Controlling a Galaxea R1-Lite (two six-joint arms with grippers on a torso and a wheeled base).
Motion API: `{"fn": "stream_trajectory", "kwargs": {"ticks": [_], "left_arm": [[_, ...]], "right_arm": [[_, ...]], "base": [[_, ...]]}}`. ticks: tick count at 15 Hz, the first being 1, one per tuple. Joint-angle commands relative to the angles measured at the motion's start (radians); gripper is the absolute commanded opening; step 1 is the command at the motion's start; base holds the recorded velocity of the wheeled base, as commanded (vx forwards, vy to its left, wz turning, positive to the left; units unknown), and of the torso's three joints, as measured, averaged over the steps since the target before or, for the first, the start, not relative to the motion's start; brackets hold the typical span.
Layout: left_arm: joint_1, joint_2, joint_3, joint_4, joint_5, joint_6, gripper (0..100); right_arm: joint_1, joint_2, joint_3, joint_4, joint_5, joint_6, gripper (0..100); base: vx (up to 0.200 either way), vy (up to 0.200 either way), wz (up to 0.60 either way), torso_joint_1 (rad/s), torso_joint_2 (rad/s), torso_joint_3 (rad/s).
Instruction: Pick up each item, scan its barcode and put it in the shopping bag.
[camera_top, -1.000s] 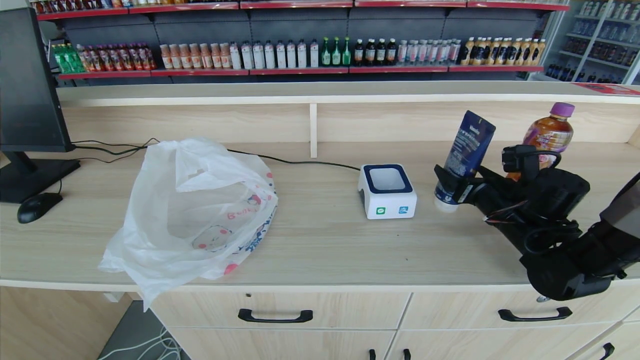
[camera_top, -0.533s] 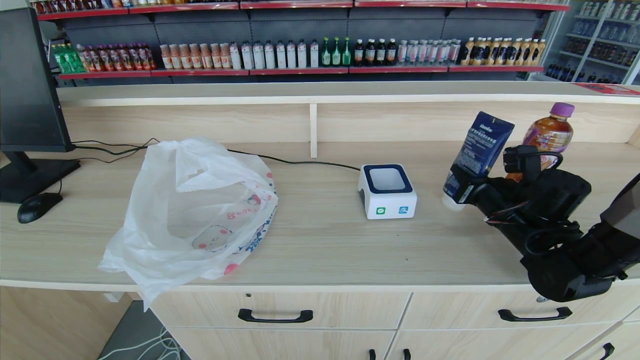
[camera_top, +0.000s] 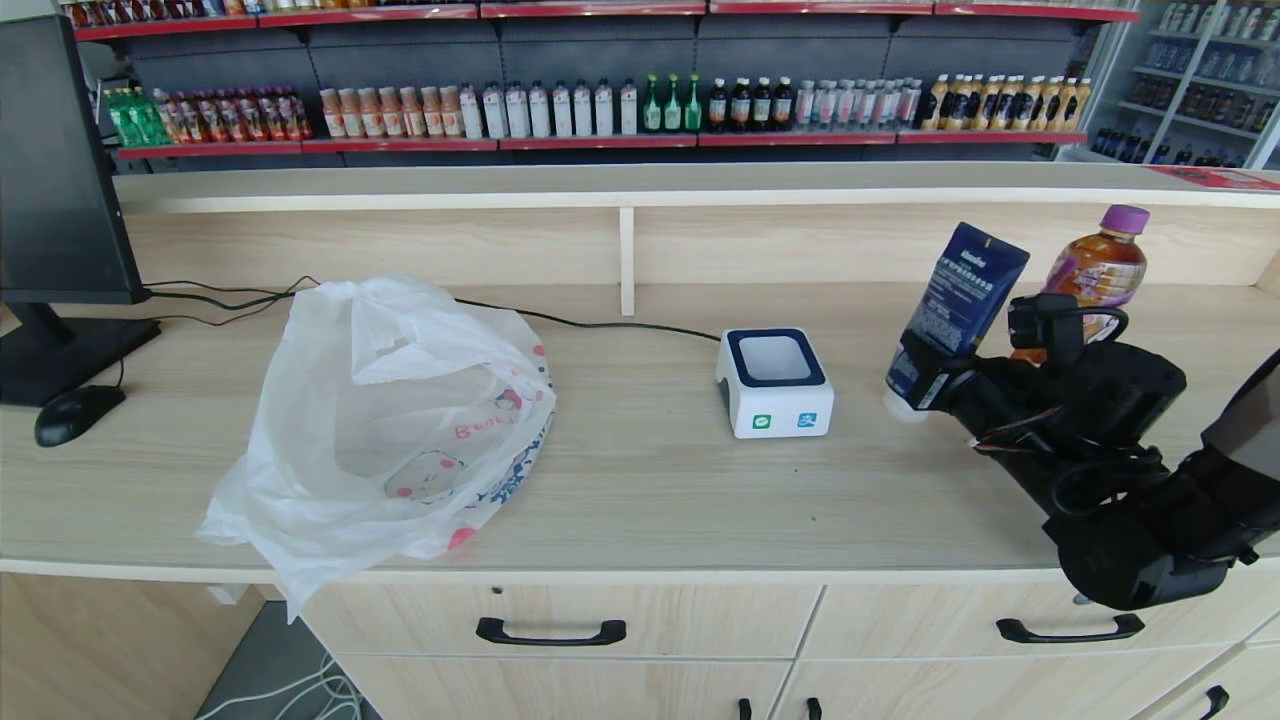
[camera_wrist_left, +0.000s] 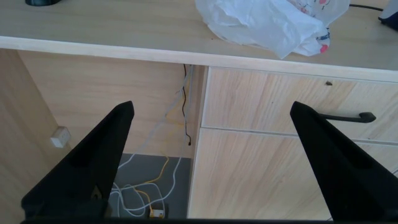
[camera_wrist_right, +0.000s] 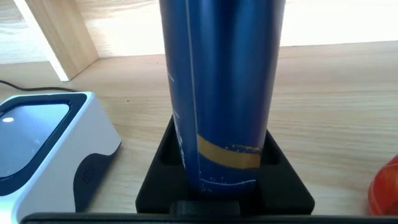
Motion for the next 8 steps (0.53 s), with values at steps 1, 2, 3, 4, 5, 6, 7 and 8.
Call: {"fn": "stream_trajectory", "kwargs": {"ticks": [1, 2, 3, 4, 5, 6, 7, 8], "left_arm": [[0.000, 0.000, 0.000, 0.000, 0.000, 0.000, 100], [0.000, 0.000, 0.000, 0.000, 0.000, 0.000, 100], [0.000, 0.000, 0.000, 0.000, 0.000, 0.000, 100], [0.000, 0.000, 0.000, 0.000, 0.000, 0.000, 100], [0.000, 0.000, 0.000, 0.000, 0.000, 0.000, 100], [0.000, 0.000, 0.000, 0.000, 0.000, 0.000, 100], [0.000, 0.000, 0.000, 0.000, 0.000, 0.000, 100], [0.000, 0.000, 0.000, 0.000, 0.000, 0.002, 100]], "right_arm": [[0.001, -0.004, 0.002, -0.001, 0.000, 0.000, 0], [0.001, -0.006, 0.002, -0.001, 0.000, 0.000, 0], [0.002, -0.009, 0.000, -0.001, 0.000, 0.000, 0], [0.004, -0.015, -0.001, -0.001, 0.002, -0.002, 0], [0.005, -0.021, -0.001, -0.001, 0.002, 0.000, 0], [0.005, -0.030, -0.001, -0.001, 0.003, 0.000, 0], [0.007, -0.044, -0.001, -0.001, 0.005, 0.000, 0], [0.011, -0.069, 0.000, -0.001, 0.005, 0.001, 0]], "base": [[0.000, 0.000, 0.00, 0.000, 0.00, 0.000], [0.000, 0.000, 0.00, 0.000, 0.00, 0.000], [0.000, 0.000, 0.00, 0.000, 0.00, 0.000], [0.000, 0.000, 0.00, 0.000, 0.00, 0.000], [0.000, 0.000, 0.00, 0.000, 0.00, 0.000], [0.000, 0.000, 0.00, 0.000, 0.00, 0.000], [0.000, 0.000, 0.00, 0.000, 0.00, 0.000], [0.000, 0.000, 0.00, 0.000, 0.00, 0.000]]}}
